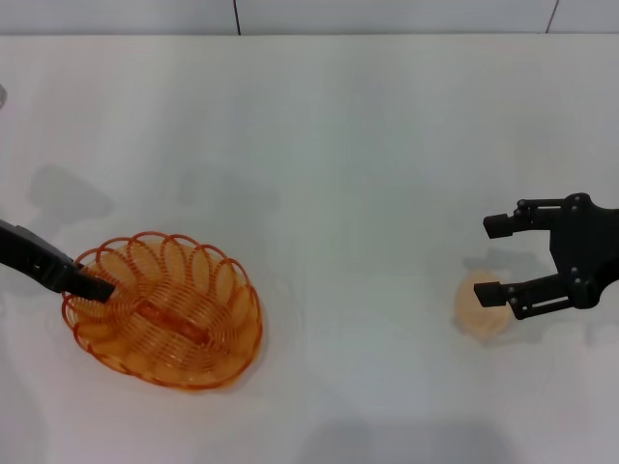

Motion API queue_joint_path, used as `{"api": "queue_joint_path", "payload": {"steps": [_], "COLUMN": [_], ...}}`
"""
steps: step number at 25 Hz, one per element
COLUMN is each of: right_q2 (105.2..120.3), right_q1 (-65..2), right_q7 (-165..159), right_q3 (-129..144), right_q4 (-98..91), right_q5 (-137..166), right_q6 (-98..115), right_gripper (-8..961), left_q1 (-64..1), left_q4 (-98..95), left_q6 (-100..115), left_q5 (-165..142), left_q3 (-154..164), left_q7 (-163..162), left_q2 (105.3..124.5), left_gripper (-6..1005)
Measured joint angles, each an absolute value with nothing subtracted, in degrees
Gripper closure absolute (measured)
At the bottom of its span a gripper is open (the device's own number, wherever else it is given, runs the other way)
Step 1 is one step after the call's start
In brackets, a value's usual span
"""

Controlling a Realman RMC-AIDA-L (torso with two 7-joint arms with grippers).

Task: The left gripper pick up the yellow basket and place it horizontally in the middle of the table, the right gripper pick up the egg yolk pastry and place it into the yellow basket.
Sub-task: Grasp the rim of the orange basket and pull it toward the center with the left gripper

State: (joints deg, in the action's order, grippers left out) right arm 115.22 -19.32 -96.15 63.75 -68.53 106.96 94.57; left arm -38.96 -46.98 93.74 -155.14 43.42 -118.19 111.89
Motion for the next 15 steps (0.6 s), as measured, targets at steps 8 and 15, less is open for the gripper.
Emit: {"api": "queue_joint_path", "payload": {"steps": [8,15], "right_q2": [115.22,115.22], "right_q1": [-19.40,-19.42], "right_q7": [-96.15,-96.15], "right_q3": [63.69,63.72], "right_q4": [-68.56,-68.60], "right_q5": [106.96,106.96], "right_q6": [94.55,94.45], "right_gripper": [84,85], "left_q1": [-39.27,-39.68], "left_q4": [-46.98,-46.65], "left_q6": [94.08,93.54], "left_q5": [-155.97,-156.15], "left_q3": [43.47,43.30], "left_q7": [-118.41,-118.65], "left_q2": [111.88,111.86], "left_gripper": [606,655]}}
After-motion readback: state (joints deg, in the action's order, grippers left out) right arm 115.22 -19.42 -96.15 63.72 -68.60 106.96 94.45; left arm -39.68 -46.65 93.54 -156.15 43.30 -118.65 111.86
